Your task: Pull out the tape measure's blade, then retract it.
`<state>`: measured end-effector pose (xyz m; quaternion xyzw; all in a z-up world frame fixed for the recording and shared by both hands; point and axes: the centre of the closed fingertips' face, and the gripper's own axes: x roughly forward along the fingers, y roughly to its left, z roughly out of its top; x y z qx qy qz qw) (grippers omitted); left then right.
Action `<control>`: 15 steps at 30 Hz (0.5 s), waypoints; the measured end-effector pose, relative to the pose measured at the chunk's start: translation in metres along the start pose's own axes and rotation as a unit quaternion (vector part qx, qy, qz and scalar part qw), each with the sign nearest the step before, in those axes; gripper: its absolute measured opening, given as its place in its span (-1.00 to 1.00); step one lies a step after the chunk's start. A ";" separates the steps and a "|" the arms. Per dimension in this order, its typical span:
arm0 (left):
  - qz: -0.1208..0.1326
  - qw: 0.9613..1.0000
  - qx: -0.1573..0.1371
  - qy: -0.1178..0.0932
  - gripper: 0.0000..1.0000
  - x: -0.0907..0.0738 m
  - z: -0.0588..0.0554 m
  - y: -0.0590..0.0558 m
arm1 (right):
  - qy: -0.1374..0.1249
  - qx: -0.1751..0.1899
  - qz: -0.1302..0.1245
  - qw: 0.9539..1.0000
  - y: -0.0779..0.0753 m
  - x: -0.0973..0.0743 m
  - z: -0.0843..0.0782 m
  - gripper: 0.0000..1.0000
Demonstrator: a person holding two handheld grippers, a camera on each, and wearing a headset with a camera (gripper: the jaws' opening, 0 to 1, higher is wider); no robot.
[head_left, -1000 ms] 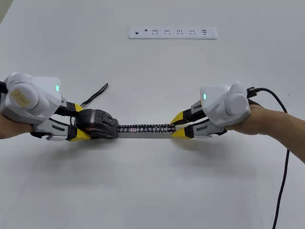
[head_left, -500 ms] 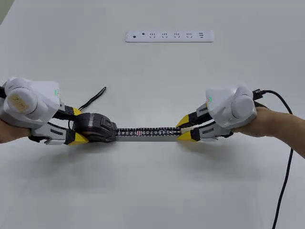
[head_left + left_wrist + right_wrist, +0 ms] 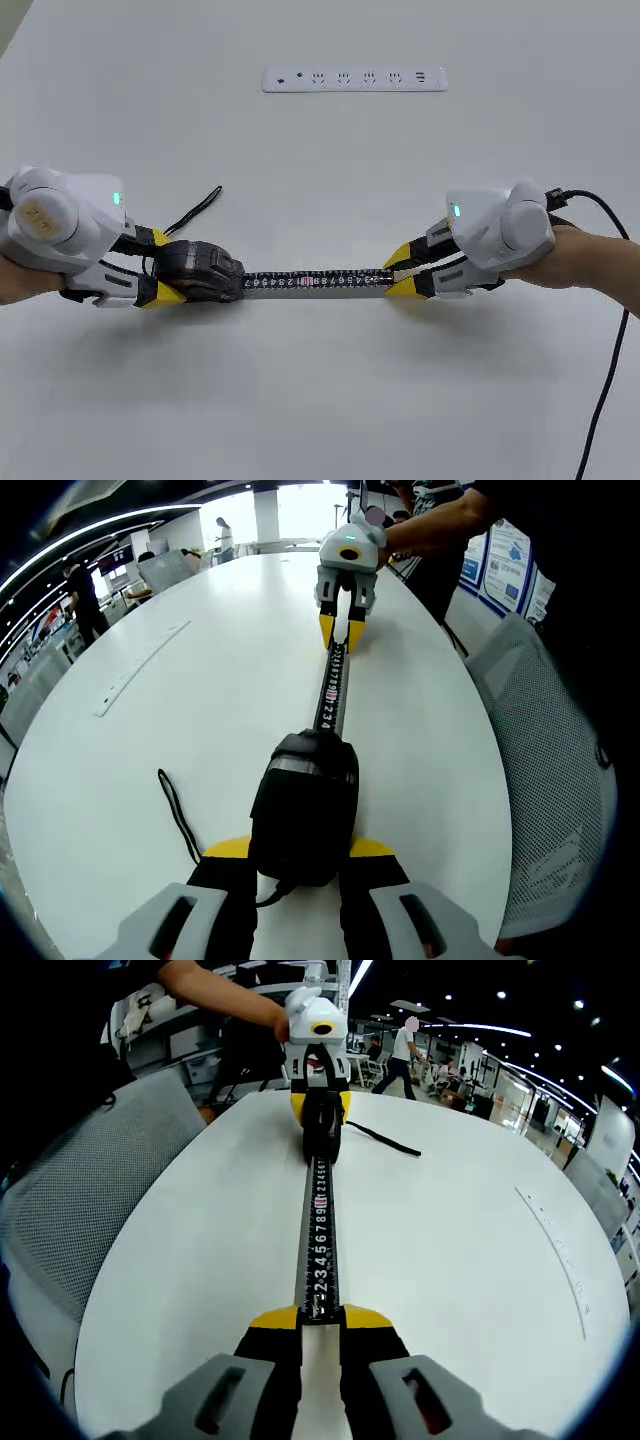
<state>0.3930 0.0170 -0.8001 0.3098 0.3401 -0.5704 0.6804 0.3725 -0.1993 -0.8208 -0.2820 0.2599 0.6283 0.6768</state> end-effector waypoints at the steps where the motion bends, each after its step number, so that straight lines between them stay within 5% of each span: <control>1: 0.000 1.000 0.000 0.000 -0.43 0.000 0.000 0.000 | 0.001 0.000 0.000 1.000 0.000 -0.001 -0.001 -0.77; 15: 0.001 1.000 -0.001 0.001 -0.43 0.000 0.000 -0.001 | 0.008 0.002 -0.003 1.000 0.001 -0.009 -0.009 -0.77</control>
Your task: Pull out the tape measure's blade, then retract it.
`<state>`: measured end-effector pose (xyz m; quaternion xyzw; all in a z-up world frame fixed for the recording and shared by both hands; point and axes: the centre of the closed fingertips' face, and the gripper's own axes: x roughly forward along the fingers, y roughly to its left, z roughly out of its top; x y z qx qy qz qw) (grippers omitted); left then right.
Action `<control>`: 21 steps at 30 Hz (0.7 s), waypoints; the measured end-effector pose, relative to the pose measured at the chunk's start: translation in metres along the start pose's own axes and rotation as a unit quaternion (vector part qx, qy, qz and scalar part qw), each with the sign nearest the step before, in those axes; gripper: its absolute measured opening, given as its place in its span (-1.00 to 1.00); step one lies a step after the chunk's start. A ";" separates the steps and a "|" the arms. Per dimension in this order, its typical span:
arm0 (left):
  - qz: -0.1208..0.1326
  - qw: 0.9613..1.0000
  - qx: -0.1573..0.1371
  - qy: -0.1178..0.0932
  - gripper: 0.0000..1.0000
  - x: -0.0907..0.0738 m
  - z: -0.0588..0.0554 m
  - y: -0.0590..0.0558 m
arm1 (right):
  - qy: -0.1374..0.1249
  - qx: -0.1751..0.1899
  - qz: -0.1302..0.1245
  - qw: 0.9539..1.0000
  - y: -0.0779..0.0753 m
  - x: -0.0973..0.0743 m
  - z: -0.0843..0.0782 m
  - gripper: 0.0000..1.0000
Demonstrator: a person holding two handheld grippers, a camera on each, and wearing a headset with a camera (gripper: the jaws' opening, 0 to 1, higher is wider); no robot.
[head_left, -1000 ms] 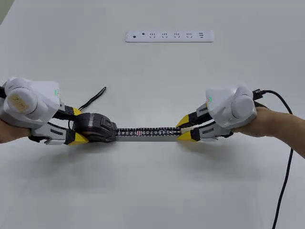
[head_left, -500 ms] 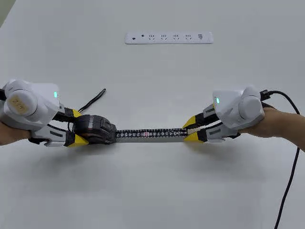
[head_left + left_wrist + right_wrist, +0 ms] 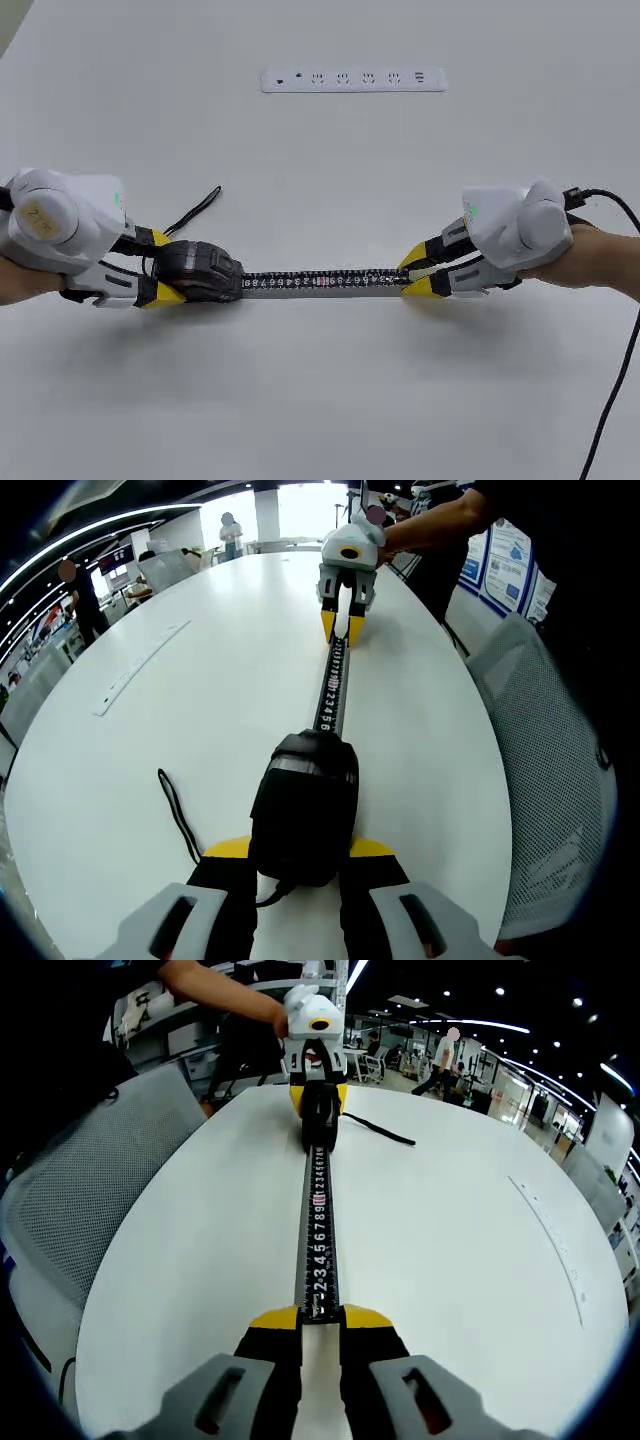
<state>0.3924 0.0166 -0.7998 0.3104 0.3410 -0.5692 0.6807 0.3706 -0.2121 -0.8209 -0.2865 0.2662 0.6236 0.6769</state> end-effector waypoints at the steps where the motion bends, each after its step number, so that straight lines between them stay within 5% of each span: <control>1: 0.000 1.000 0.000 0.000 -0.43 0.000 0.000 0.000 | 0.001 0.000 0.000 1.000 0.000 -0.001 -0.001 -0.77; 21: 0.001 1.000 -0.002 0.005 -0.43 0.001 -0.001 0.001 | 0.014 0.003 -0.008 1.000 -0.002 -0.018 -0.021 -0.77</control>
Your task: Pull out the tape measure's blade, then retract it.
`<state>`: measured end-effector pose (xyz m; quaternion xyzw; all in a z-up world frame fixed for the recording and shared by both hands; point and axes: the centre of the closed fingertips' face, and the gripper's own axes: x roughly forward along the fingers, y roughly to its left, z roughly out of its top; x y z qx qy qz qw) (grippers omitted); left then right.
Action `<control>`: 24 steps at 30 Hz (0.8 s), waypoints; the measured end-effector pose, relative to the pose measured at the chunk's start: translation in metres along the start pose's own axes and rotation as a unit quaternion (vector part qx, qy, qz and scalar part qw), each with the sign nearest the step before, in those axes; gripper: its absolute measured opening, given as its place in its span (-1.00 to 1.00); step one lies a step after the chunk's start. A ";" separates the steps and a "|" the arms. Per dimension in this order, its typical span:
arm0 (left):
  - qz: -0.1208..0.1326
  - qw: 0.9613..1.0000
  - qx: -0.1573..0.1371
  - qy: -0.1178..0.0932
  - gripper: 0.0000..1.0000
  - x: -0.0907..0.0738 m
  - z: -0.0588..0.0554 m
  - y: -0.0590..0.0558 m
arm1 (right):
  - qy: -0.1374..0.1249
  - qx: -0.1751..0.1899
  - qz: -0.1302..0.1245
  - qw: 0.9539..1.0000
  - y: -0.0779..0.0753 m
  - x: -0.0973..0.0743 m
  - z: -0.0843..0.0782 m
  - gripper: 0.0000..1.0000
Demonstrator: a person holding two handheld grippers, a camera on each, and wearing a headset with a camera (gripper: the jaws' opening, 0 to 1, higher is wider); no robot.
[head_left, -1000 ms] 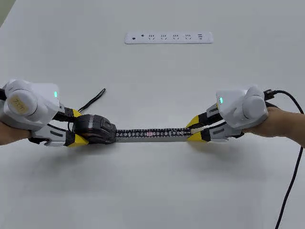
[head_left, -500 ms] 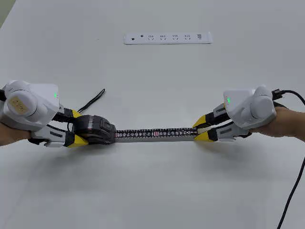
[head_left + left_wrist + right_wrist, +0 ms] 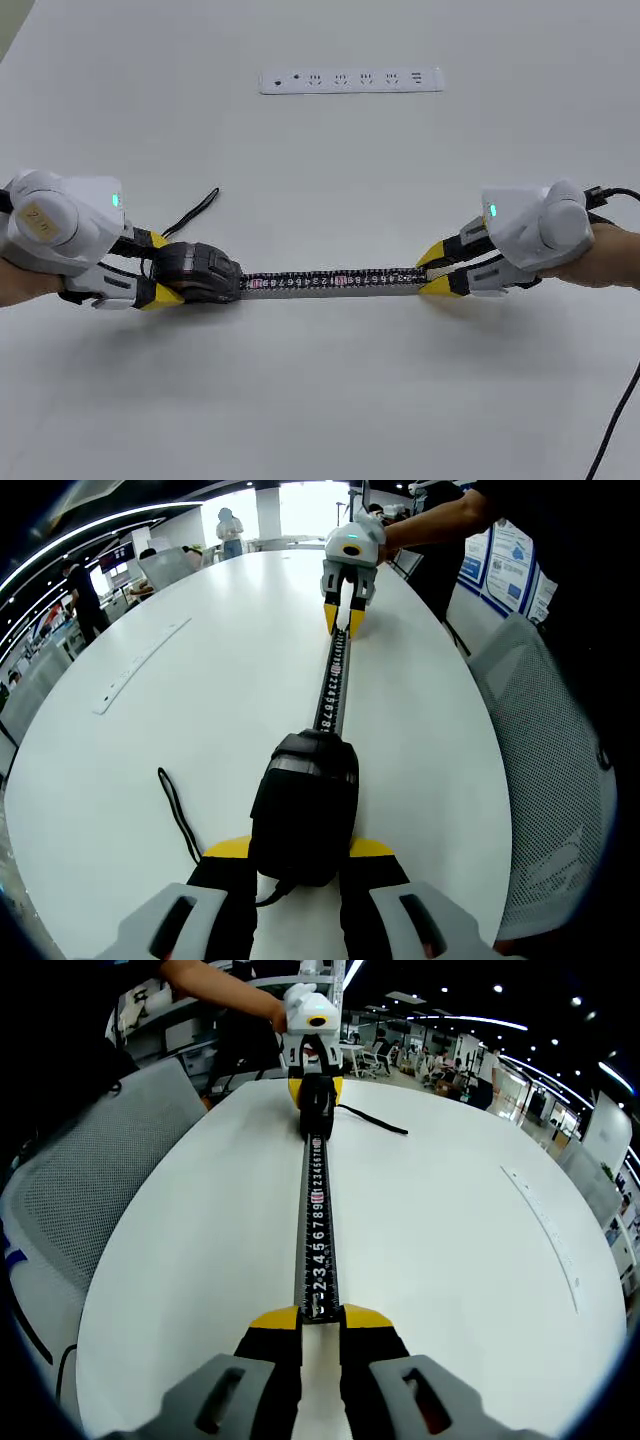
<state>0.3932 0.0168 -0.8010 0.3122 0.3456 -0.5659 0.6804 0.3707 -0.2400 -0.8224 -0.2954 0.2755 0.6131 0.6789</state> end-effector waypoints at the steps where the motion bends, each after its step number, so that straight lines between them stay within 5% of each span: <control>1: 0.000 1.000 -0.001 0.000 -0.43 0.000 0.000 0.000 | 0.001 0.000 -0.001 1.000 0.000 -0.001 -0.001 -0.77; 24: 0.001 1.000 0.001 0.010 -0.42 0.000 0.001 0.000 | 0.018 0.002 -0.003 1.000 0.002 -0.013 -0.016 -0.77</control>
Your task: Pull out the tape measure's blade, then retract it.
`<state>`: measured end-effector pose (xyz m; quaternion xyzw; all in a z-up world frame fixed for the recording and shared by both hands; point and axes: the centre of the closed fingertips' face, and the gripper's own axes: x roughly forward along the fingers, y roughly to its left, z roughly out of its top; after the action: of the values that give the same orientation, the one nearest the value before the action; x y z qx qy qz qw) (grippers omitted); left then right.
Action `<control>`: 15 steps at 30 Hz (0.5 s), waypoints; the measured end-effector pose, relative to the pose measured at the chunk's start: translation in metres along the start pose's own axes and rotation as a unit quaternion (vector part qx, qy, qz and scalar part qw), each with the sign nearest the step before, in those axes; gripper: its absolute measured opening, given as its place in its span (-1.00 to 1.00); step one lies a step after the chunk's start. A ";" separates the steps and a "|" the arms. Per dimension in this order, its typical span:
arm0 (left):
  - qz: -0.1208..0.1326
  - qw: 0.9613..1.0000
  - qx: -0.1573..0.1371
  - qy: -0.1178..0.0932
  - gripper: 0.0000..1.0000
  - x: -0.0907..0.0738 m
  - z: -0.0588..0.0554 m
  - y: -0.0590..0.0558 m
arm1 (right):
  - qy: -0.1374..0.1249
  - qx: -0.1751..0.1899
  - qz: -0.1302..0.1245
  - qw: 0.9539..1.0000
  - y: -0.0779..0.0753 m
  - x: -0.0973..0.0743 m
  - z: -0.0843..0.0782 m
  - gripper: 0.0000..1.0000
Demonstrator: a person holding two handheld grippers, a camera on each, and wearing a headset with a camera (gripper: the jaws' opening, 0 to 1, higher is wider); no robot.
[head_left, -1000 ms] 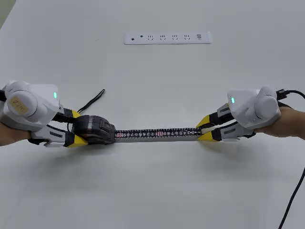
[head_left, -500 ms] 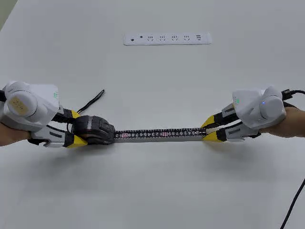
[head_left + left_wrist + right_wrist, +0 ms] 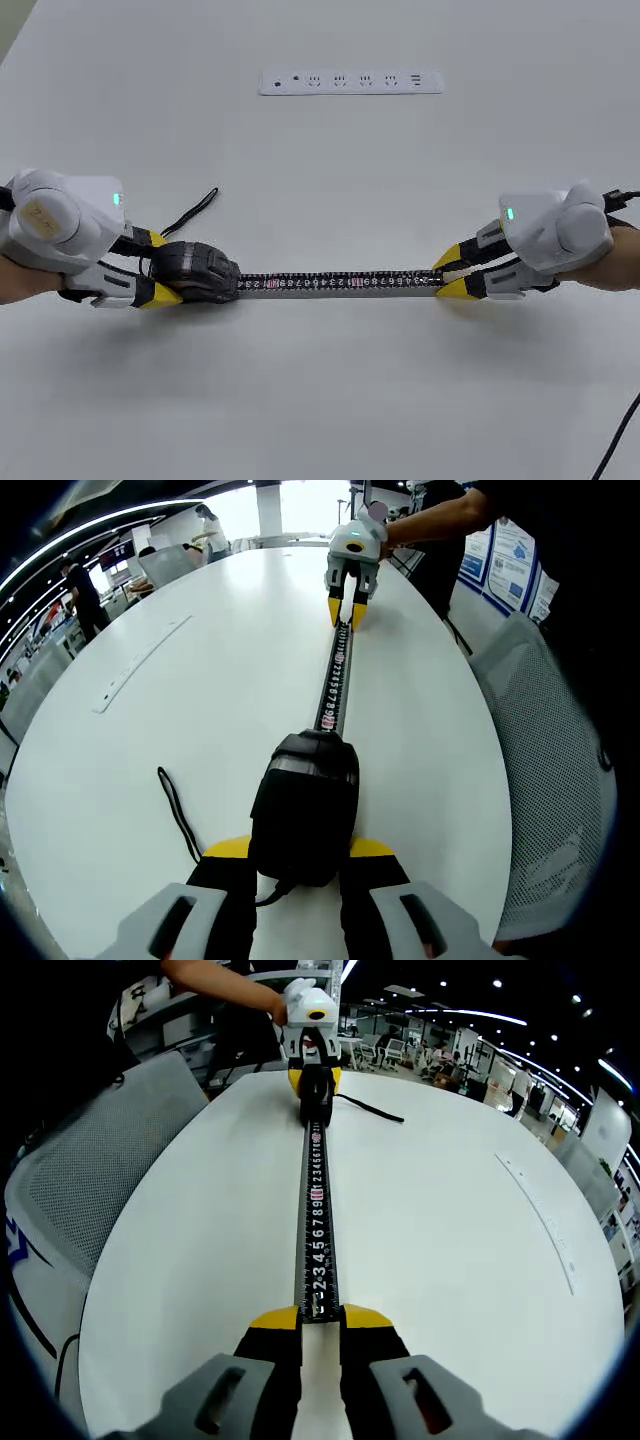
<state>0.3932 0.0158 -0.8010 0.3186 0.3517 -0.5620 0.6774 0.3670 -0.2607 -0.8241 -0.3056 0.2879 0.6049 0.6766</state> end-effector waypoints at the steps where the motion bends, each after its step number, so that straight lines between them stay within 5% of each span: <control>1: 0.000 1.000 0.001 0.005 -0.42 0.000 0.000 0.000 | 0.002 -0.001 0.000 1.000 0.000 0.000 0.000 -0.77; 15: -0.010 1.000 0.007 0.023 -0.41 0.002 0.001 0.000 | 0.018 -0.016 -0.008 1.000 -0.001 0.000 0.000 -0.73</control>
<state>0.3932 0.0143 -0.8021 0.3323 0.3662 -0.5639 0.6614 0.3678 -0.2602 -0.8241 -0.3293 0.2876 0.5988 0.6710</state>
